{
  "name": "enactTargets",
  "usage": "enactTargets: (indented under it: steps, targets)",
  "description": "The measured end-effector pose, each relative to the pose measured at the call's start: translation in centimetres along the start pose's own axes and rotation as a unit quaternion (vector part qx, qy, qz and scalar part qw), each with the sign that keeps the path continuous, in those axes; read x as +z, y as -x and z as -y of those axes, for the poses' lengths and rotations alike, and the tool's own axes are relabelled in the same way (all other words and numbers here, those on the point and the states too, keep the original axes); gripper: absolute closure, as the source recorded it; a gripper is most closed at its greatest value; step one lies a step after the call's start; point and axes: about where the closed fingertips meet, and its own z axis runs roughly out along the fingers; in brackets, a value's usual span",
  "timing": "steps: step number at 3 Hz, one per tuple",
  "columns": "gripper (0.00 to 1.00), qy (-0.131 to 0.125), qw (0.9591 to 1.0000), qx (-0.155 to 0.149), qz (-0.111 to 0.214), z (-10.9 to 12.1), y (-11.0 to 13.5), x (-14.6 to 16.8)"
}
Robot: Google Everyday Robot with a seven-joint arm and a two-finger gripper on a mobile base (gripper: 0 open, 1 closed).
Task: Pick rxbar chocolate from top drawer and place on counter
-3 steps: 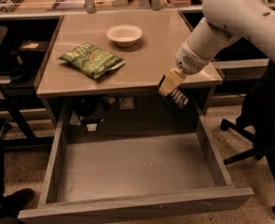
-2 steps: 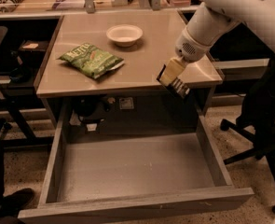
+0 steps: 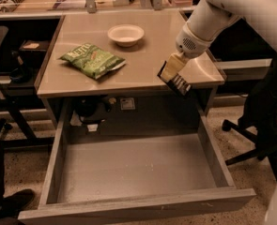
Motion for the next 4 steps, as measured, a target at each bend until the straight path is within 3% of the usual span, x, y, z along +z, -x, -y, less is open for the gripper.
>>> enactTargets:
  steps: [2,4]
  targets:
    - [1.0,-0.015,0.9997,0.008,0.019,4.8,2.7,-1.6]
    - [1.0,-0.01,0.9997,-0.001,0.023,7.1,5.4,0.5]
